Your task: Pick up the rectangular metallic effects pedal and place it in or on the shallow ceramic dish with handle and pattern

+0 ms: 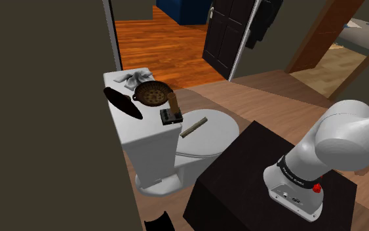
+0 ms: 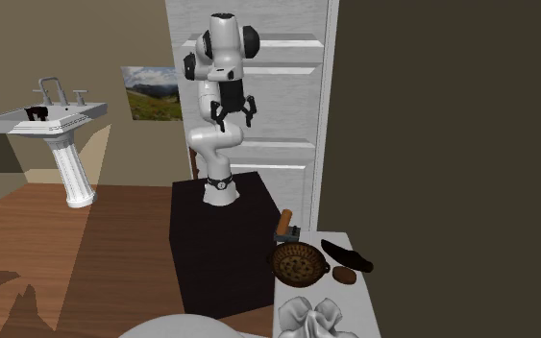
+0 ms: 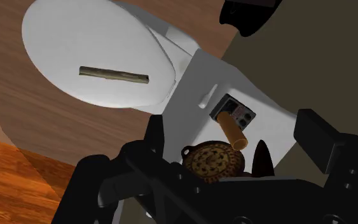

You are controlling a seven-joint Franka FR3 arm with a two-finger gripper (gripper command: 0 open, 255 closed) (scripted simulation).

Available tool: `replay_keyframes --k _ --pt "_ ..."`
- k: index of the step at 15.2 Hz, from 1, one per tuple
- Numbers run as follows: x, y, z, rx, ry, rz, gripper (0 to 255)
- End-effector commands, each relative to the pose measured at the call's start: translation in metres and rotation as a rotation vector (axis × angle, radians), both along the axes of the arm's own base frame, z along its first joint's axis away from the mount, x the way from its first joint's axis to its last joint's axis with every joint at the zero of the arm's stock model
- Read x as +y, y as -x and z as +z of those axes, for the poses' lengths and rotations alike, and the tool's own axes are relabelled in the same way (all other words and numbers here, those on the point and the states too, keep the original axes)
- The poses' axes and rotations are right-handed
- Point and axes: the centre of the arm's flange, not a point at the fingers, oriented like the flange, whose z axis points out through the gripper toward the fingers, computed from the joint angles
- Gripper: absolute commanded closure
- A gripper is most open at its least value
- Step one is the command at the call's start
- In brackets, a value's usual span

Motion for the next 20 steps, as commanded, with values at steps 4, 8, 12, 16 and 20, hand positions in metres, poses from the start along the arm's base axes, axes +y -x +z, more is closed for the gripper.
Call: replay_keyframes --k 4,8,12,16,20 --pt "0.008 -0.017 -0.033 -0.034 0.016 0.142 0" --pt "0.022 -0.039 -0.076 -0.079 0.037 0.332 0" --pt "0.039 -0.061 -0.119 -0.124 0.058 0.521 0" --pt "0.058 -0.081 -0.161 -0.169 0.079 0.711 0" --pt "0.081 -0.098 -0.202 -0.214 0.1 0.9 0"
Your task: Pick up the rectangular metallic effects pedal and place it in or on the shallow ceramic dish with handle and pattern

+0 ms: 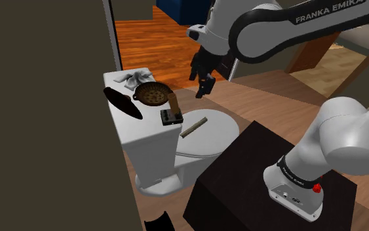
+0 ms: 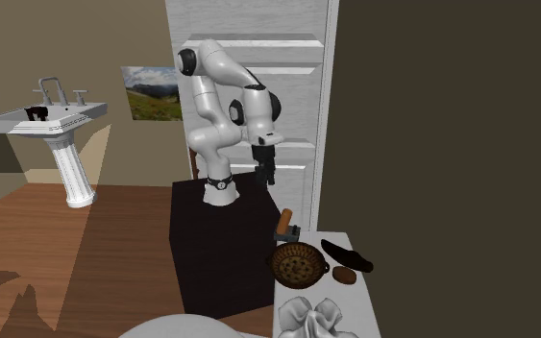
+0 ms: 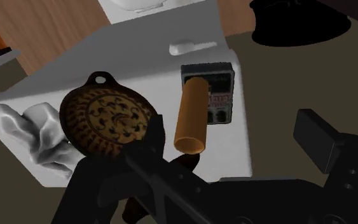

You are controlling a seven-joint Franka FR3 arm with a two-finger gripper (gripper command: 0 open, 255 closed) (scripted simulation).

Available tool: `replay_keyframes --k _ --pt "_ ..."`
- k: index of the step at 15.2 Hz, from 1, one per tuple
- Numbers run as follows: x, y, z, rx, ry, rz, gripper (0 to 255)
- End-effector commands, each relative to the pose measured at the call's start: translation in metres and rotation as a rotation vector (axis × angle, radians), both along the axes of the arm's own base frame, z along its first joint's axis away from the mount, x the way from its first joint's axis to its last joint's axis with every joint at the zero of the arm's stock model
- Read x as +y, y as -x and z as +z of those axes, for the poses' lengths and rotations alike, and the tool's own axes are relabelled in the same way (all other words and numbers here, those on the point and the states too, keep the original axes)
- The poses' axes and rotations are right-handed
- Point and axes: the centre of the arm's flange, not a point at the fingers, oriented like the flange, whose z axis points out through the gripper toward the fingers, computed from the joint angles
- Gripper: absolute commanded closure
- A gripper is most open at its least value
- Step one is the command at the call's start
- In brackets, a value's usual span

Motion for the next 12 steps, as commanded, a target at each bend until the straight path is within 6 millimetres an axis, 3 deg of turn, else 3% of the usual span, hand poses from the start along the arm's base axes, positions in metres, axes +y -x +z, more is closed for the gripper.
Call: replay_keyframes --k 1,9,12 --pt "0.008 -0.011 -0.022 -0.027 0.011 0.099 0" --pt "0.06 -0.037 -0.104 -0.117 0.053 0.478 0" --pt "0.061 -0.04 -0.115 -0.117 0.053 0.478 0"
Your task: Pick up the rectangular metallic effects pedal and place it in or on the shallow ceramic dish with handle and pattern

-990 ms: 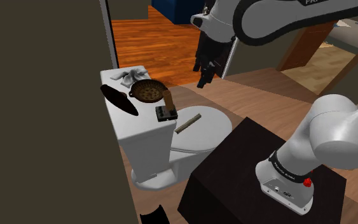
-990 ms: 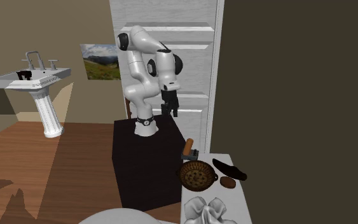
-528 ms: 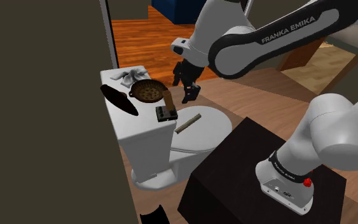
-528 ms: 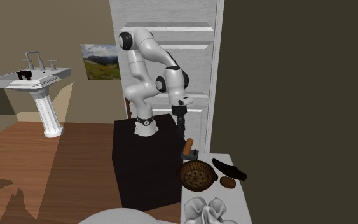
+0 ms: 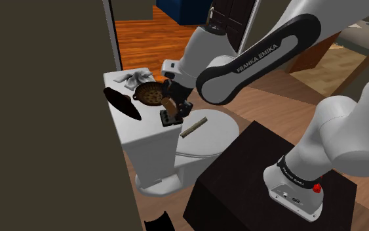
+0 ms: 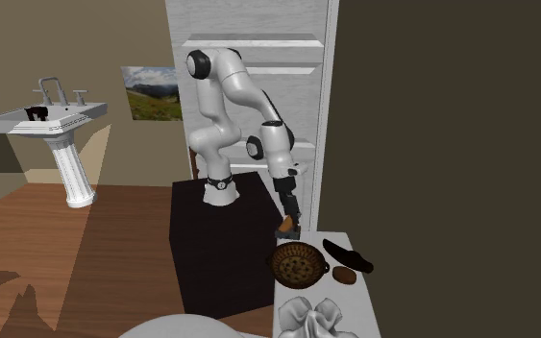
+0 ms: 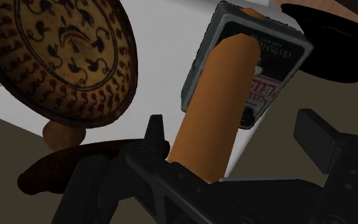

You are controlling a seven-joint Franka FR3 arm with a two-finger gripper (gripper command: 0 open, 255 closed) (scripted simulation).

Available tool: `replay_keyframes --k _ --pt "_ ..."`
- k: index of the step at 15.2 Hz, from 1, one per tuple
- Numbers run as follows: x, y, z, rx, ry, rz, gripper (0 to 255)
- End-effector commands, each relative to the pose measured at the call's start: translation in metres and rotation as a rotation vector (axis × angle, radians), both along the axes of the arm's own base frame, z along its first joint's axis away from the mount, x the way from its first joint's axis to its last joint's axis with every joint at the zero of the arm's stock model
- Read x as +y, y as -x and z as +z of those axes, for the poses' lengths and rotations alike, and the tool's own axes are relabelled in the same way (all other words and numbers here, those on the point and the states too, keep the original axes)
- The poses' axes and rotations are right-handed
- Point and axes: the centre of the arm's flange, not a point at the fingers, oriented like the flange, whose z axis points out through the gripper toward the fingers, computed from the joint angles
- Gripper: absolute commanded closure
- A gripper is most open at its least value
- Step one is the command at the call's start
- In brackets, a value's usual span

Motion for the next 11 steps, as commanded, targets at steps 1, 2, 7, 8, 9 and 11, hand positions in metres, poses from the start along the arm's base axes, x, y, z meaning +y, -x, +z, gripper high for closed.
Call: replay_keyframes --k 1,2,7,8,9,11 --pt "0.003 -0.001 -0.013 0.01 0.005 0.008 0" --pt "0.003 -0.003 -0.018 0.01 0.005 0.008 0" --pt "0.006 -0.008 -0.036 0.01 0.005 0.008 0" --pt "0.006 -0.008 -0.036 0.01 0.005 0.008 0" --pt "0.006 -0.008 -0.036 0.01 0.005 0.008 0" --pt "0.006 -0.008 -0.036 0.01 0.005 0.008 0"
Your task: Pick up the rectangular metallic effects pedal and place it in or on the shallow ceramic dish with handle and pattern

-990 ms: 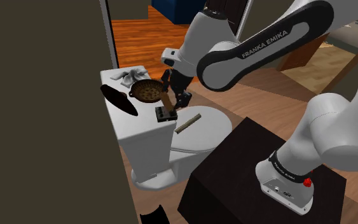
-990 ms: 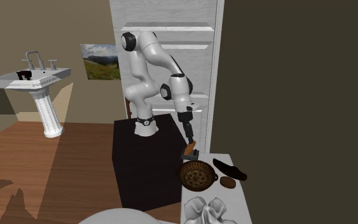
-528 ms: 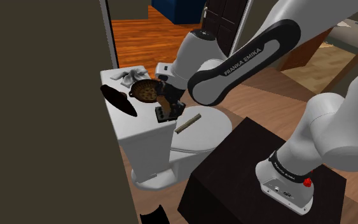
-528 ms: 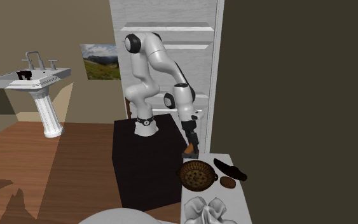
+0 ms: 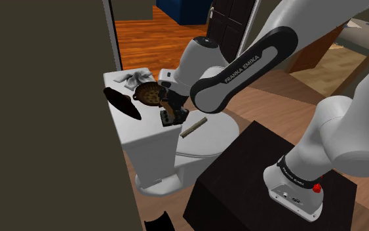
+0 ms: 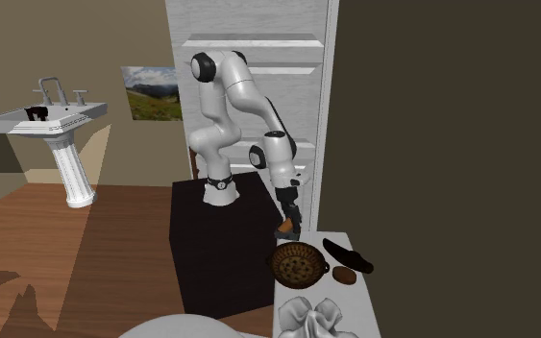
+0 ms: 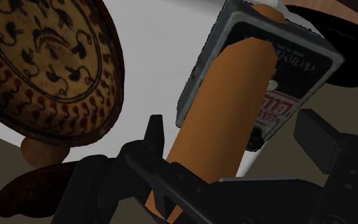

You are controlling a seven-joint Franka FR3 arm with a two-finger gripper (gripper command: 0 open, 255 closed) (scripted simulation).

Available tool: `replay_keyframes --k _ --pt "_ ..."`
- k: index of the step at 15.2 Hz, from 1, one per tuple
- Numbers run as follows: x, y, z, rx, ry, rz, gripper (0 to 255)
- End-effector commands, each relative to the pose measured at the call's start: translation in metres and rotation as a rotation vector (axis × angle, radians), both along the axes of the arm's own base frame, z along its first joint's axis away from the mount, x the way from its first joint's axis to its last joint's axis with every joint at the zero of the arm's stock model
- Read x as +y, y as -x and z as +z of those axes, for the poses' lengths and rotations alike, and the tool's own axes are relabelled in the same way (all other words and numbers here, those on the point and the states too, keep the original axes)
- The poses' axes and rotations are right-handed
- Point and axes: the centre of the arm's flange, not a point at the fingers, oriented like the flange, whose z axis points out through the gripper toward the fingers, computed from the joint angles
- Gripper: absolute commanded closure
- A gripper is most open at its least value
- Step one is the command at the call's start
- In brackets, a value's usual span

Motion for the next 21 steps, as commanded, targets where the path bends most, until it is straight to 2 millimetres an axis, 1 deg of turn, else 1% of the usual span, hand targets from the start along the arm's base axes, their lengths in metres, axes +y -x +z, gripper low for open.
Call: replay_keyframes --k 1,2,3,9,12,21 --pt "0.0 0.0 -0.002 0.003 0.001 0.0 0" --pt "0.0 0.0 -0.002 0.003 0.001 0.0 0" --pt "0.0 0.0 -0.002 0.003 0.001 0.0 255" --pt "0.0 -0.002 -0.001 0.003 0.002 0.0 255" --pt "0.0 0.0 -0.002 0.003 0.001 0.0 255" --pt "0.0 0.0 0.046 0.003 0.001 0.0 255"
